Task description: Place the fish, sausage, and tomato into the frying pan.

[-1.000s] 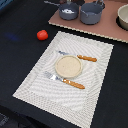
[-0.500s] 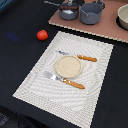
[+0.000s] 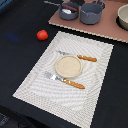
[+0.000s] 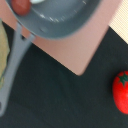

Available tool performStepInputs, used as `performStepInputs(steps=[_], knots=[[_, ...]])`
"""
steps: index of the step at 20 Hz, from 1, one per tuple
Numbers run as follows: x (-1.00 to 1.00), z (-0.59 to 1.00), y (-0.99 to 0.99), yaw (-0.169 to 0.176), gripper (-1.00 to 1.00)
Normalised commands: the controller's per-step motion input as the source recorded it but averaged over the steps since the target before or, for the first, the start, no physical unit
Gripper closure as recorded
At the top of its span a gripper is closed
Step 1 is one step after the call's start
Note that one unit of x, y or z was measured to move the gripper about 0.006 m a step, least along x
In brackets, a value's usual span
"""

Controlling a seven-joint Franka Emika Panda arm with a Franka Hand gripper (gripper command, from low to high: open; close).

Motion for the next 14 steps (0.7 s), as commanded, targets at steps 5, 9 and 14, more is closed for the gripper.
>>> performStepInputs(steps=[5,9,14], knots=[[-0.07,0.13,-1.0,0.0,-1.0],[-0.05,-0.02,-1.0,0.005,-1.0],[-0.16,-0.27,-0.89,0.037,-1.0]])
